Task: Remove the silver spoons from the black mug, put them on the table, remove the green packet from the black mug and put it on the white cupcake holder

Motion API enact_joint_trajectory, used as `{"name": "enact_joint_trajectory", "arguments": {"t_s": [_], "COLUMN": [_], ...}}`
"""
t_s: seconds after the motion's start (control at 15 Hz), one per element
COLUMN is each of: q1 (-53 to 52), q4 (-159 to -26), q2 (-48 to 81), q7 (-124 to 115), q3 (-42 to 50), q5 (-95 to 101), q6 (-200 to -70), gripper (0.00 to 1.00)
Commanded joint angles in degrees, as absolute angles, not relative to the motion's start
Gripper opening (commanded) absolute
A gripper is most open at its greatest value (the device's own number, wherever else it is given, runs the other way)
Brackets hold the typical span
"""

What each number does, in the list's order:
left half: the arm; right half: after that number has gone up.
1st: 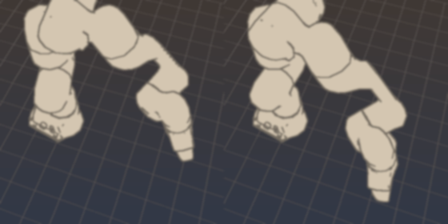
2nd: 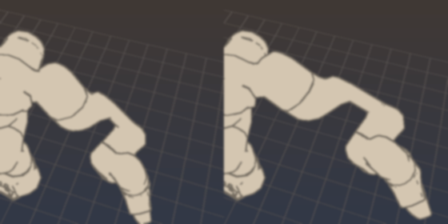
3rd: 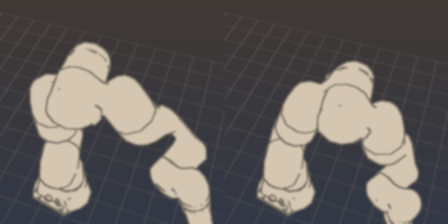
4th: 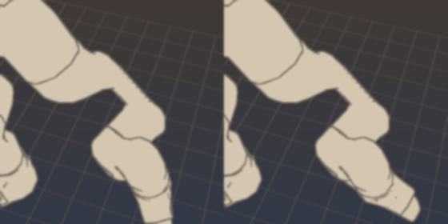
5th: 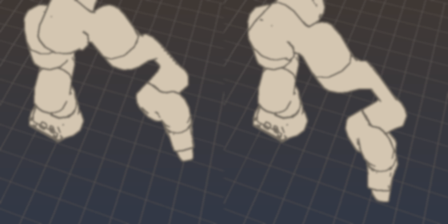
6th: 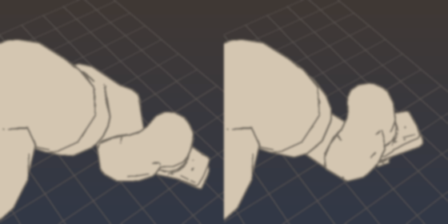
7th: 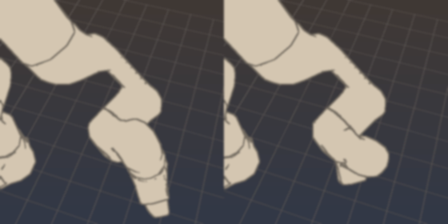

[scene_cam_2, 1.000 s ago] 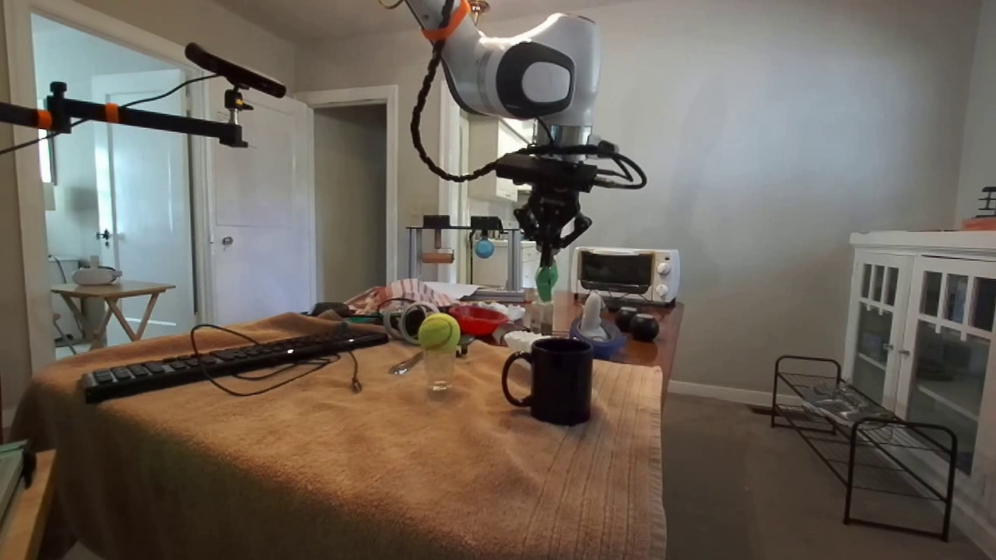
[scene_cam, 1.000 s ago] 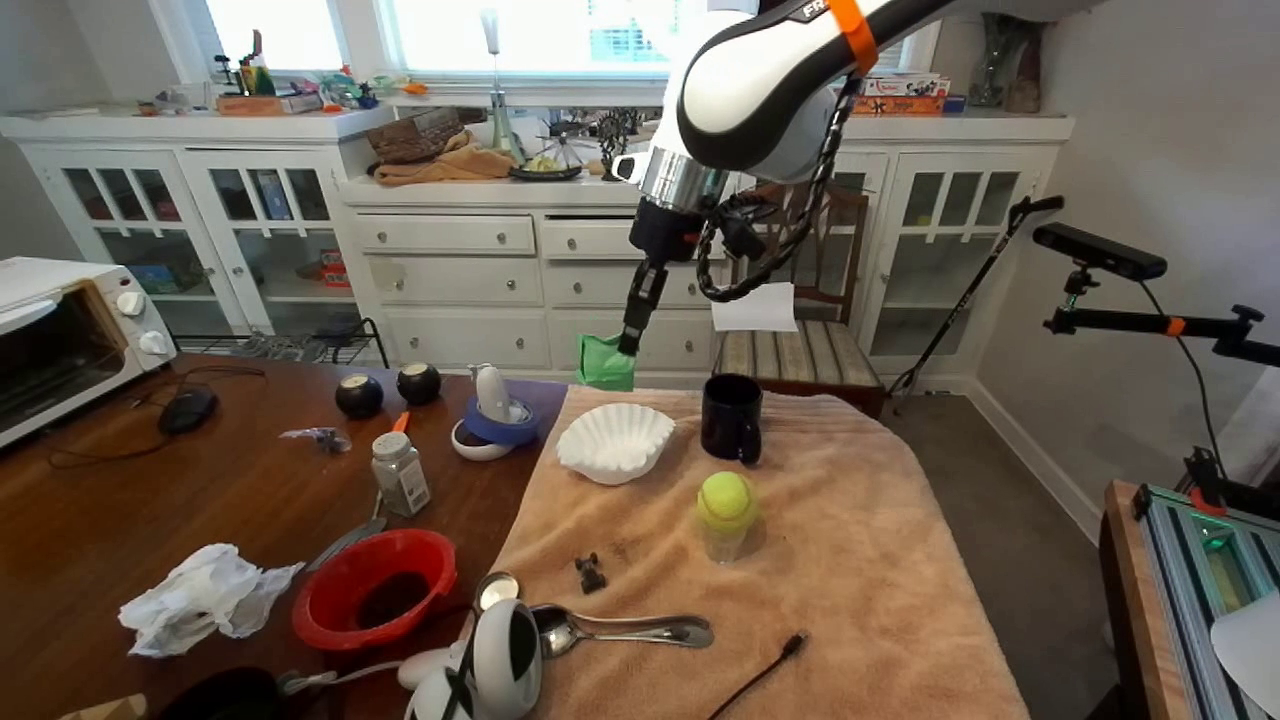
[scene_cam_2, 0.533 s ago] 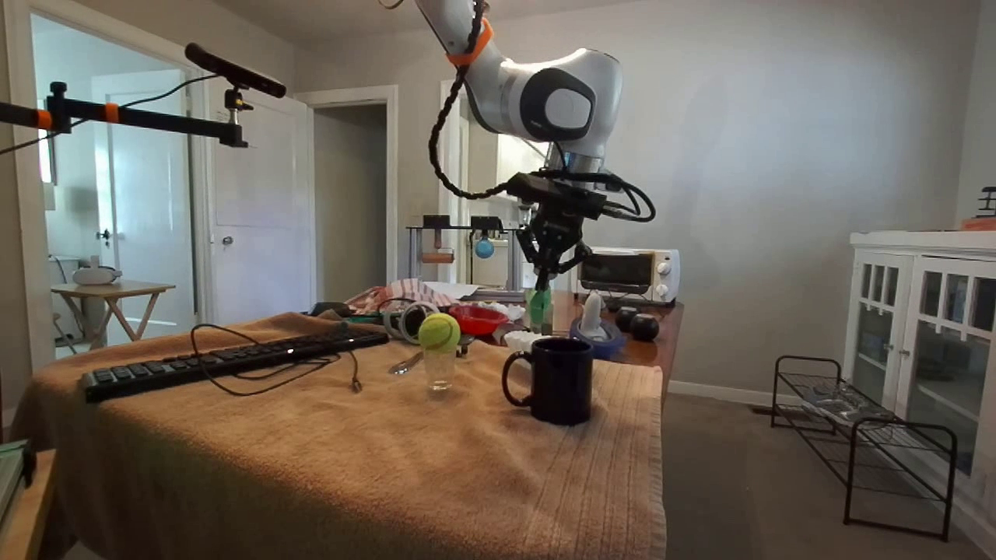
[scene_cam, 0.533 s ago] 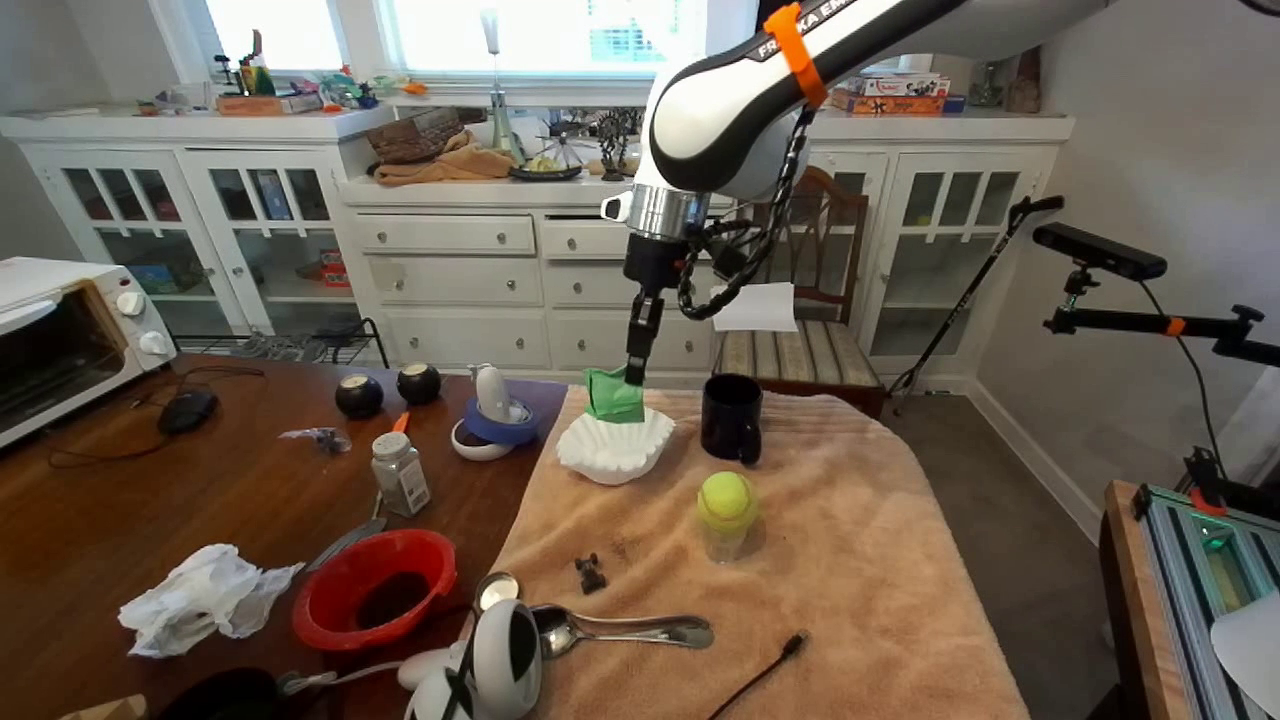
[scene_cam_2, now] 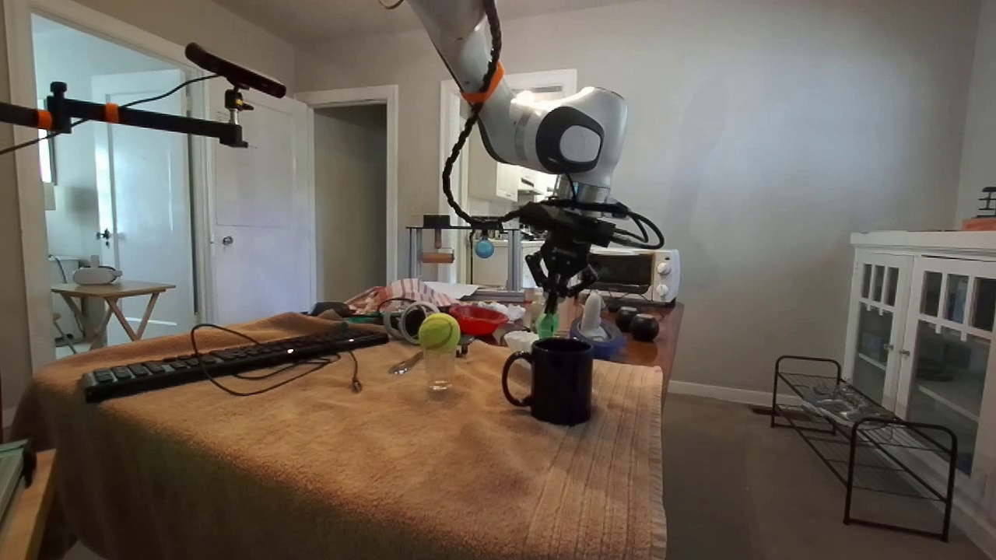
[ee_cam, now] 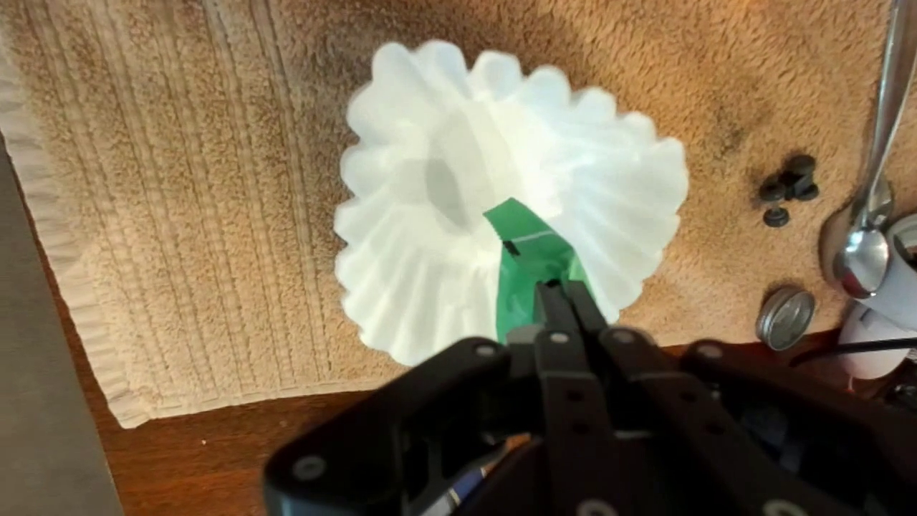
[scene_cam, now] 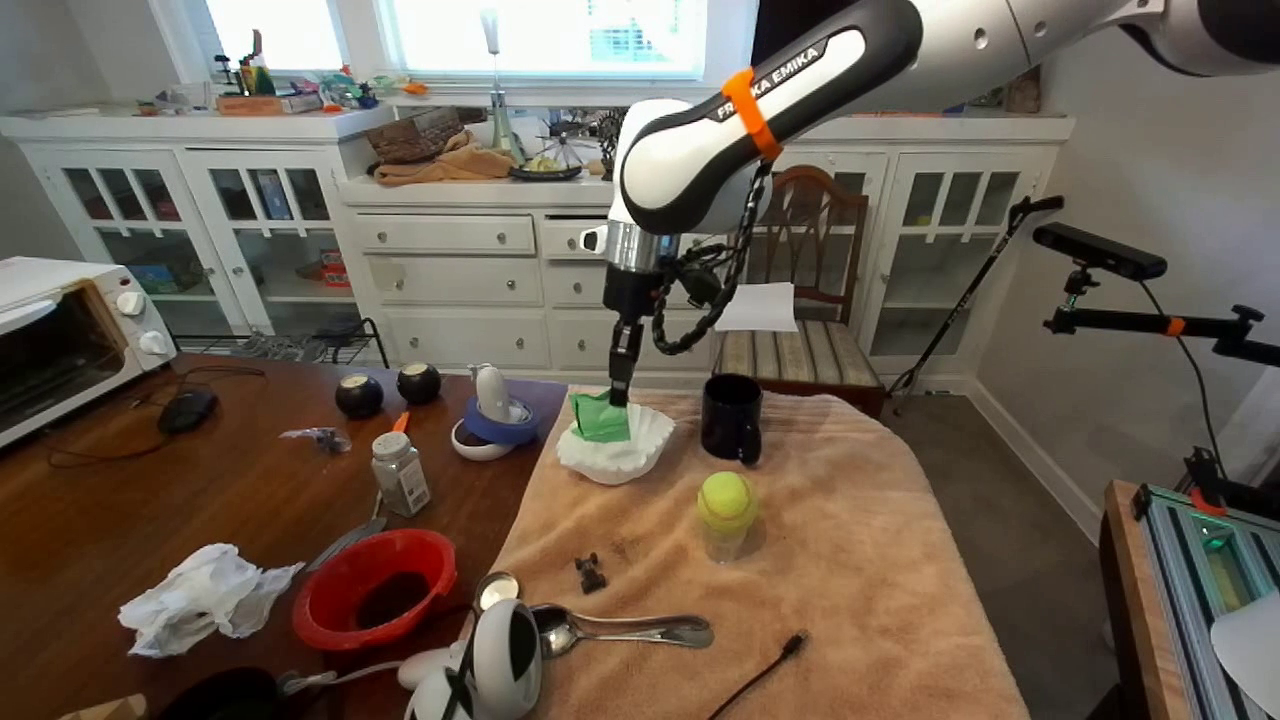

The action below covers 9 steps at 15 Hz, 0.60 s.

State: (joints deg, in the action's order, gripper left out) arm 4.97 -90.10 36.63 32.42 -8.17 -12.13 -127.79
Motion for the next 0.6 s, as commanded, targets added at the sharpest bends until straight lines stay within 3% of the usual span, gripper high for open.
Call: {"name": "enact_joint_trajectory", "arguments": {"t_s": [0.0,0.13,0.2,0.53], "q1": [4.4,4.5,4.5,4.2], "q4": [-85.7,-84.5,-84.0,-82.6], "q2": [39.6,40.4,40.7,40.6], "q7": [29.1,28.8,28.6,28.0], "q3": [-7.7,-8.0,-8.0,-7.9], "q5": [-9.5,-8.9,-8.7,-8.1], "q6": [-123.2,-121.1,-120.1,-119.2], "gripper": [0.01,0.01,0.22,0.57]}}
